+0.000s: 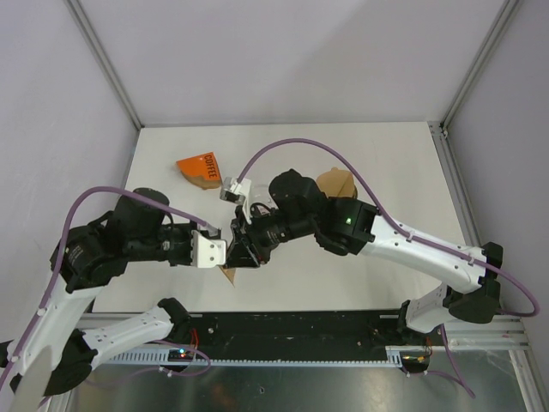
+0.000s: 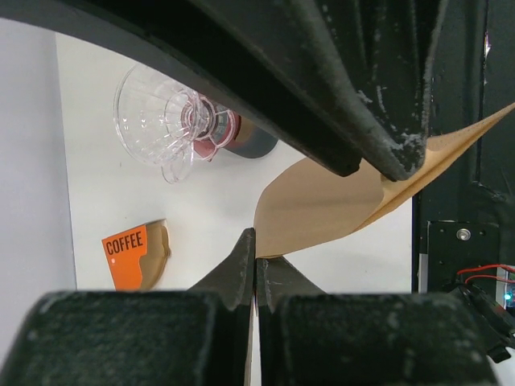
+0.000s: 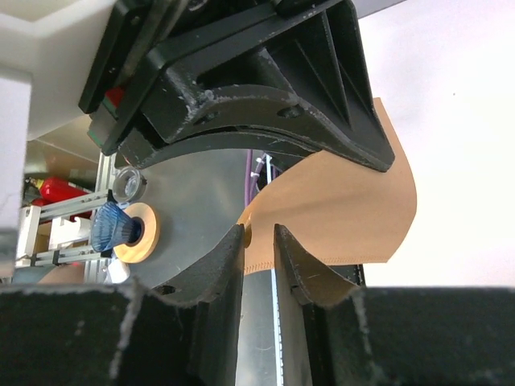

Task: Place the coffee filter in the dripper
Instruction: Place the coffee filter in the coffee dripper.

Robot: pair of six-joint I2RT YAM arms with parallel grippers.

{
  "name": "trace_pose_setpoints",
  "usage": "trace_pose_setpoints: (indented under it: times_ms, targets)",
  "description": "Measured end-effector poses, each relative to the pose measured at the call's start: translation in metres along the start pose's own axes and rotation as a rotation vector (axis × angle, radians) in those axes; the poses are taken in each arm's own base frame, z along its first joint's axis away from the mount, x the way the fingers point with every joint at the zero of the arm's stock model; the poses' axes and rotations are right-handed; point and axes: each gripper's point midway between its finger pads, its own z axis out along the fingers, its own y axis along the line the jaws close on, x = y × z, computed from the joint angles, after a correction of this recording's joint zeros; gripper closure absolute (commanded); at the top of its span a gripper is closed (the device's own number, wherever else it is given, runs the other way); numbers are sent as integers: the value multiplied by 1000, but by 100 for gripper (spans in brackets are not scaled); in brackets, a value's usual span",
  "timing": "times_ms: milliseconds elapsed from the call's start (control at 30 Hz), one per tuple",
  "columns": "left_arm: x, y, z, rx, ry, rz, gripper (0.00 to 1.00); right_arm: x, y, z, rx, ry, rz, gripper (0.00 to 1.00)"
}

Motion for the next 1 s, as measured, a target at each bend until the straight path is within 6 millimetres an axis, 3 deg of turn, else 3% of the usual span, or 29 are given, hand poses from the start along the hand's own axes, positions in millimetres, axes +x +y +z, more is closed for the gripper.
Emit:
trace_pose_setpoints:
  times_ms: [200,467,1000]
  targets:
    - [2,1,2,0,11,-9,100,2,0,3,5,6,5,76]
    - [2,1,2,0,14,-15,100,9,-3,12,7,29,23,99]
    - [2,0,2,0,15,-33,100,0,-3,14,-40,-32,35,100]
